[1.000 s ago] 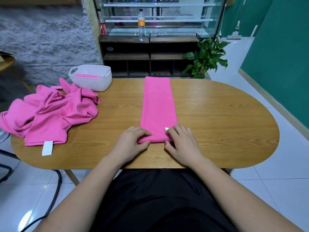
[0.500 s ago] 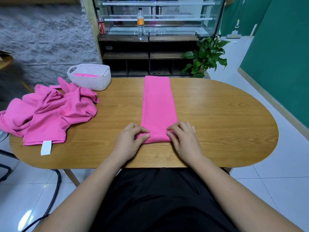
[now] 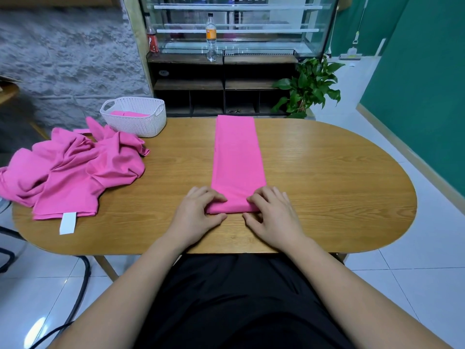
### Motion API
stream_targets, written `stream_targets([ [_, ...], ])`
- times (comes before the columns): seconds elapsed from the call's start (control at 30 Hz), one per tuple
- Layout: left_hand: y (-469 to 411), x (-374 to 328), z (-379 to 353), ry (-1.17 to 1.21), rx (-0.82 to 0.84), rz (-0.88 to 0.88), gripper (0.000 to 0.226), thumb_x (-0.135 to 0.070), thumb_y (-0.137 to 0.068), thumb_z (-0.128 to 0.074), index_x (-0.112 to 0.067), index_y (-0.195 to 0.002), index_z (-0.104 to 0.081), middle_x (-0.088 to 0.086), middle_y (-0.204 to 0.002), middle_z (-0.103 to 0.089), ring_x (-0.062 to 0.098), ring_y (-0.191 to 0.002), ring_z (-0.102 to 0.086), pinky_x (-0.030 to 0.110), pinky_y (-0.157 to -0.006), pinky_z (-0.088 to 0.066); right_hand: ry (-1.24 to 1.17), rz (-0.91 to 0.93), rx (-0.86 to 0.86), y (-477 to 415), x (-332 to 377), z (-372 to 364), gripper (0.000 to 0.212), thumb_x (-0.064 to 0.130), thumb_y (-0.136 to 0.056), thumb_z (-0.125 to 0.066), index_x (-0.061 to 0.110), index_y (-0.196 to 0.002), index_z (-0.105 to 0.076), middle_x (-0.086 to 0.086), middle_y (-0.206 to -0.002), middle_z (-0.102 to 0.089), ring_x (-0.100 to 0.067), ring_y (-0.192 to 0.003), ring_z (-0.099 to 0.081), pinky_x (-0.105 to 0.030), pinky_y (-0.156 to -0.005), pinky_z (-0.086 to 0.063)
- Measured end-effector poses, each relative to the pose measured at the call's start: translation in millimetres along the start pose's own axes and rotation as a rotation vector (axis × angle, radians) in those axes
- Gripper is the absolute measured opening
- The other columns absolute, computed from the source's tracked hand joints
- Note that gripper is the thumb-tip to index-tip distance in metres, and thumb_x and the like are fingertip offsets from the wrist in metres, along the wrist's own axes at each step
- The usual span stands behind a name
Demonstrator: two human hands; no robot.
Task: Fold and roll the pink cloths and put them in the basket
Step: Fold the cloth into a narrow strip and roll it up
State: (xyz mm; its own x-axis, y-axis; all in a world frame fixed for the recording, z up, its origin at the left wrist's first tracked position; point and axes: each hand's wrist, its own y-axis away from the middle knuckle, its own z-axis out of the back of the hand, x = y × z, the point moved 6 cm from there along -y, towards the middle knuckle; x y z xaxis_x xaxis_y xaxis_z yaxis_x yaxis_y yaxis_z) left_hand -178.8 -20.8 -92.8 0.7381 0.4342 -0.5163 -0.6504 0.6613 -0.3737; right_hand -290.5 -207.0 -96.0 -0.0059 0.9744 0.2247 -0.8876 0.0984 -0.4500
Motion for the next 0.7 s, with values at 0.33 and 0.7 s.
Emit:
stream_targets([
  [0.33, -1.7, 8.2, -3.5, 0.035, 0.016, 0.073, 0.027, -0.041, -0.098, -0.071, -0.029, -0.122, -0.070, -0.014, -0.114, -0.070, 0.009, -0.107, -0.061, 0.030, -0.095, -0.046, -0.039, -0.082, 0.033, -3.3, -8.8, -9.1, 0.034, 0.051, -0.107, -0.051, 0.024, -0.121, -0.064, 0.004, -0.109, -0.060, -0.024, -0.104, -0.052, -0.042, -0.089, -0.042],
  [0.7, -3.1, 6.6, -2.7, 0.132, -0.030, 0.154, 0.010, -0.036, -0.101, -0.068, -0.028, -0.096, -0.071, -0.022, -0.076, -0.063, -0.002, -0.077, -0.058, 0.014, -0.068, -0.036, -0.078, 0.011, -0.073, 1.0, -0.6, 6.1, 0.027, 0.046, -0.105, -0.058, 0.027, -0.122, -0.065, 0.005, -0.112, -0.056, -0.021, -0.103, -0.054, -0.041, -0.087, -0.040],
])
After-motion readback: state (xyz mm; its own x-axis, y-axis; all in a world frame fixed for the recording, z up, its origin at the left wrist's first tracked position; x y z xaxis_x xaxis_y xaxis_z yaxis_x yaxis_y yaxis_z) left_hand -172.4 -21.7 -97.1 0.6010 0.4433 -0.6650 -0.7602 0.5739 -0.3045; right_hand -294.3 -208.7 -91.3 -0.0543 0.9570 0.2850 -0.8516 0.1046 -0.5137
